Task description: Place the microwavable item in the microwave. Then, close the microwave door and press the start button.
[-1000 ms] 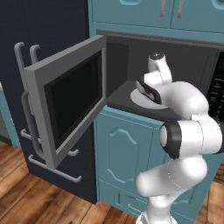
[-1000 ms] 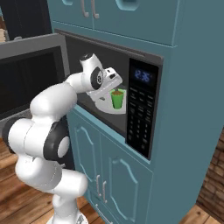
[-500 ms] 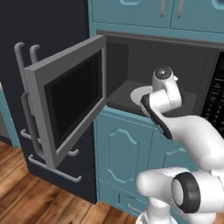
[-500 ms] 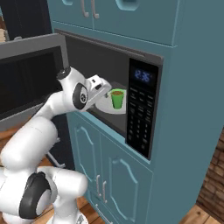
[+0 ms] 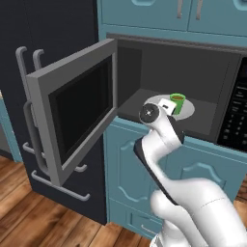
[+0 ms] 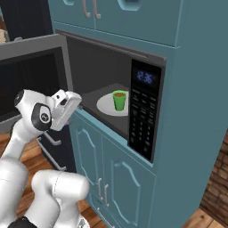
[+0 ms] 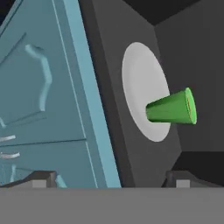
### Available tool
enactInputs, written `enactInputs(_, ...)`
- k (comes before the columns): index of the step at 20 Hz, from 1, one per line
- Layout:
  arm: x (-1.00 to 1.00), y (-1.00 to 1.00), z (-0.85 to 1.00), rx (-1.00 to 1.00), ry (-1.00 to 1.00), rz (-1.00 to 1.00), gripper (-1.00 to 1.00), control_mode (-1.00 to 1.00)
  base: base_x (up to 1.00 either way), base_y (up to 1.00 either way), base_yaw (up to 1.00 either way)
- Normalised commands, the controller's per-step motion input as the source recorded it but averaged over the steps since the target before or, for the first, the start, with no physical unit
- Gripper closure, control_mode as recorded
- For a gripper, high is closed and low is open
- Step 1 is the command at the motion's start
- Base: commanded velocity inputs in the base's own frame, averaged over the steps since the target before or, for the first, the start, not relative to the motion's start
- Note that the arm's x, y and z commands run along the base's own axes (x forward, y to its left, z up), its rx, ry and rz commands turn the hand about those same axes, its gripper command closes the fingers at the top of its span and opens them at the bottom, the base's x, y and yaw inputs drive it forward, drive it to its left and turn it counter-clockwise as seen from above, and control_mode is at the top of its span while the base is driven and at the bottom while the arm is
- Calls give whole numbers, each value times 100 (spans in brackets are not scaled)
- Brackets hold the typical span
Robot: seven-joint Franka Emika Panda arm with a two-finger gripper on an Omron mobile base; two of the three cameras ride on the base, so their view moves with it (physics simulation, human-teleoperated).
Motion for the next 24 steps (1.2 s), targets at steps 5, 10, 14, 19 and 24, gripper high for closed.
enactInputs(5,-63,95,0,-23,-3,2,-100,-100,0,0,0)
enactInputs(10,-91,71,10,-25,-22,3,-100,-100,0,0,0)
enactInputs(14,-100,65,18,-26,-29,5,-100,-100,0,0,0)
enactInputs(19,-88,85,3,-23,-25,2,-100,-100,0,0,0)
enactInputs(24,-27,100,-1,-15,-3,1,-100,-100,0,0,0)
